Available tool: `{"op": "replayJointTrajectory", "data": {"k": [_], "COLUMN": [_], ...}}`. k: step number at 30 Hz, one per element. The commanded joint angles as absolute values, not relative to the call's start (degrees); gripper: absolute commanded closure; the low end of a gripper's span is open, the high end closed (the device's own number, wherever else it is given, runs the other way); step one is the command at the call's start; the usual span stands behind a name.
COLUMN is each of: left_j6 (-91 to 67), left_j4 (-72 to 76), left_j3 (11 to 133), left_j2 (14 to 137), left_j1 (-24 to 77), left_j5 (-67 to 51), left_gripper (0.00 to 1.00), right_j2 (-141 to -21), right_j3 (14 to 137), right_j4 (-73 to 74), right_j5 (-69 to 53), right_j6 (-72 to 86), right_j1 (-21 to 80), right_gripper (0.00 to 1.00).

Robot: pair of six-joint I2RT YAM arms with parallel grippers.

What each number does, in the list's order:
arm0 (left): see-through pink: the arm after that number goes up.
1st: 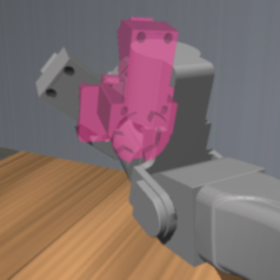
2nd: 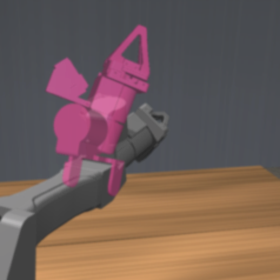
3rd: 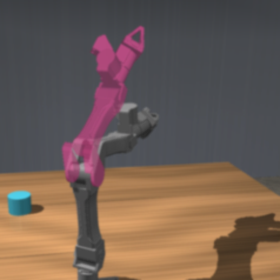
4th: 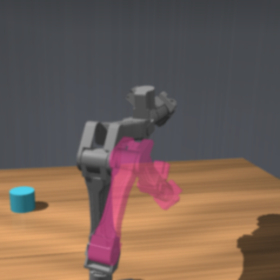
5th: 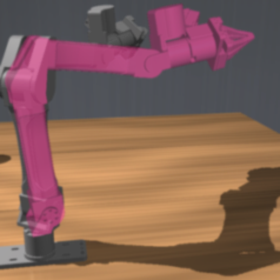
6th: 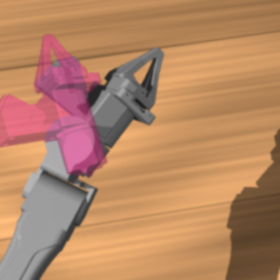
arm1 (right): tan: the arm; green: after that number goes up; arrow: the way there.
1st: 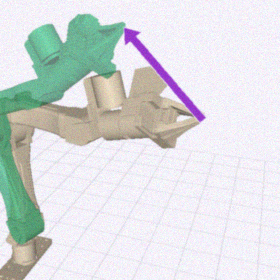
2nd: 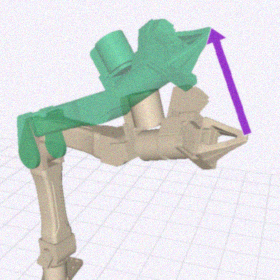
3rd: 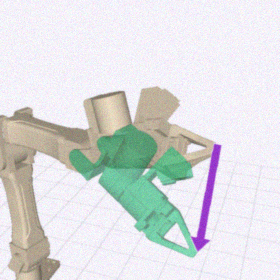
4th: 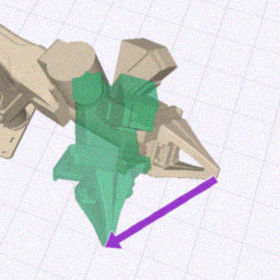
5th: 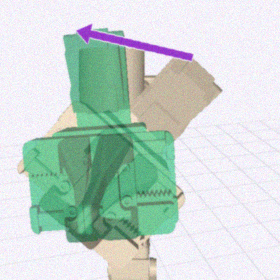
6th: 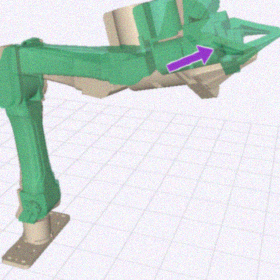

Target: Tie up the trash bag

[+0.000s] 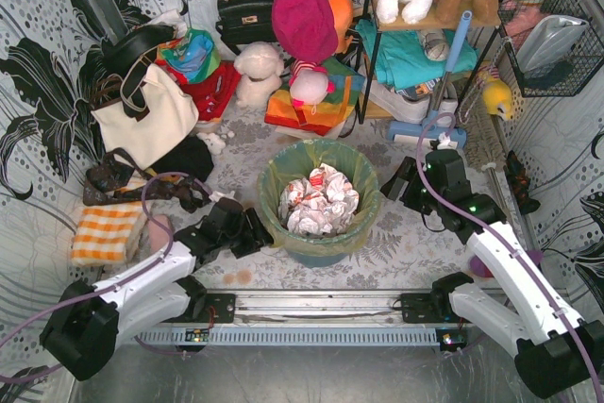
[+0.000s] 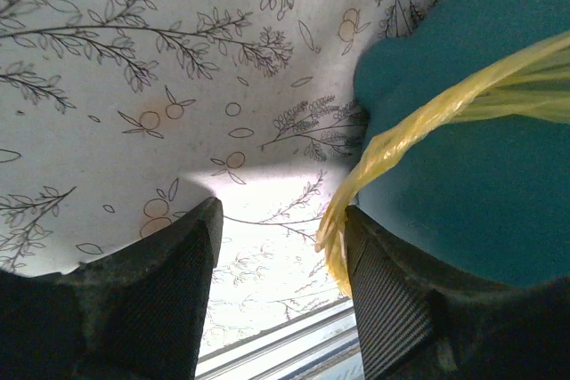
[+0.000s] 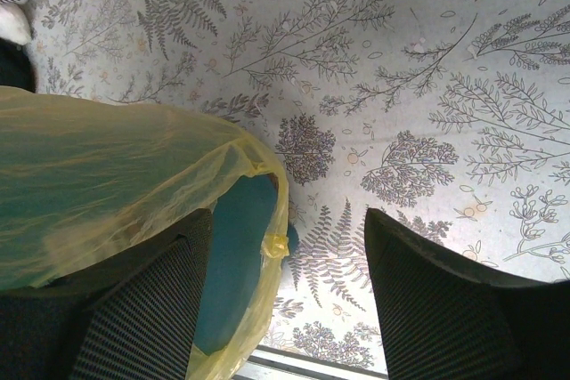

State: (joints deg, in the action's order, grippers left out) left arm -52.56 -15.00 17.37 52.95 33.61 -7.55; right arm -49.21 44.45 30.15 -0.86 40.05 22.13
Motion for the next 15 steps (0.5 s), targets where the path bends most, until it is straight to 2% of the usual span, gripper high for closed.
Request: {"op": "replayJointTrajectory", "data": {"k": [1, 9, 15], "left_j6": [-48.99, -46.54, -45.16], "left_j4": [-16.42, -15.91, -15.82], "left_j3": [19.28, 23.27, 26.36], "left_j2": [54.75, 58.75, 60.66], "left_j1": [32.88, 32.39, 32.42], "left_j5": [-2.62, 1.19, 1.66], "left_gripper": [0.38, 0.49, 0.63], "right_j2": [-49.97, -49.01, -48.53], "right_j3": [43.44, 40.27, 37.96], "right_j4": [28.8, 28.63, 27.66], "right_j5": [-2.27, -3.02, -4.73], "right_j6": [39.83, 40.55, 41.33], "right_j1": [21.75, 21.74, 21.79], "right_gripper": [0.32, 0.32, 0.35]}}
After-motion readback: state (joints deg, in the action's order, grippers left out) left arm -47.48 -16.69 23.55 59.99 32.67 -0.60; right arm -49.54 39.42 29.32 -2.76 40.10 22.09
